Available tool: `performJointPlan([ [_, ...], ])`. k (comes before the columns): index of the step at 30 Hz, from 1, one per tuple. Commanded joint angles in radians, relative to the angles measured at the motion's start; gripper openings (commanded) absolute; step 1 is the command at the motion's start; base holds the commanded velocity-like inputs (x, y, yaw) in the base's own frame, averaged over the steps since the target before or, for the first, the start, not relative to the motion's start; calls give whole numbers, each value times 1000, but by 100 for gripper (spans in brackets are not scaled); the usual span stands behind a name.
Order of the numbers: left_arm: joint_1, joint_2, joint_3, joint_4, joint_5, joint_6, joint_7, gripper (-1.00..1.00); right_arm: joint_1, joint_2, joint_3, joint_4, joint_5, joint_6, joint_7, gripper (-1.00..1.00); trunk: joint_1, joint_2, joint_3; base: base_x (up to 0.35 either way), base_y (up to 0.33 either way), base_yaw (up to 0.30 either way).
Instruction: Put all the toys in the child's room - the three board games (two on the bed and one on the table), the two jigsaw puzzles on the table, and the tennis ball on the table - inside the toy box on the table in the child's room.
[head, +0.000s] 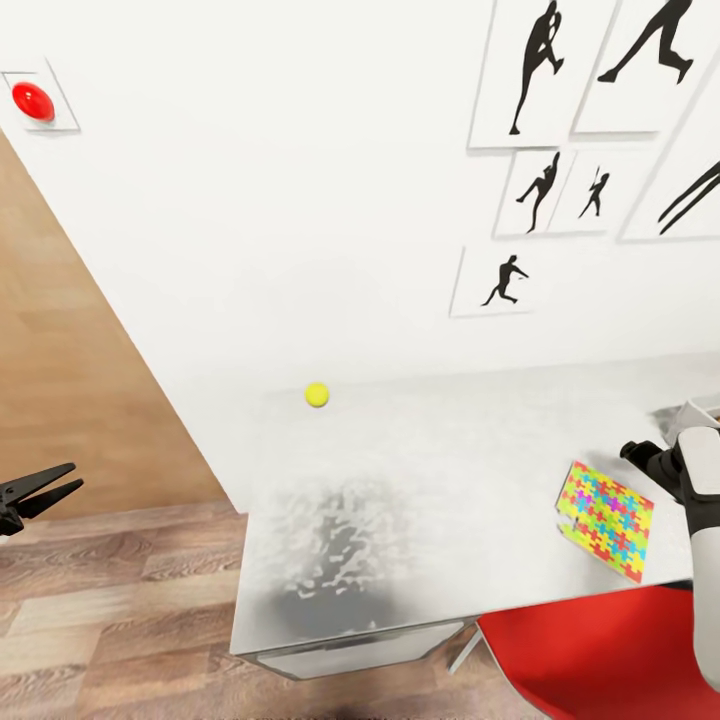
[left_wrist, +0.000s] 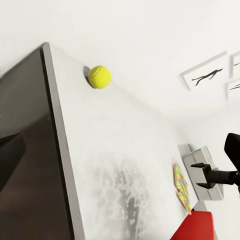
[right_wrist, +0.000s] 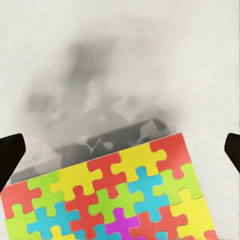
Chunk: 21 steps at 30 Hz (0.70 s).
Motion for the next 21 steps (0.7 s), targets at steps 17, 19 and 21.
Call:
performJointPlan([
  [17, -1, -1, 0, 0, 1, 7, -1, 100, -1, -19, -1, 16, -12, 2, -33, 100, 0, -1, -27, 0, 0, 0],
  [19, -1, -1, 0, 0, 2, 7, -1, 100, -1, -18, 0, 19, -12, 1, -33, 100, 0, -1, -30, 0, 0, 0],
  [21, -1, -1, 0, 0, 2, 7, -1, 100, -1, -18, 0, 22, -12, 1, -33, 100, 0, -1, -32, 0, 0, 0],
])
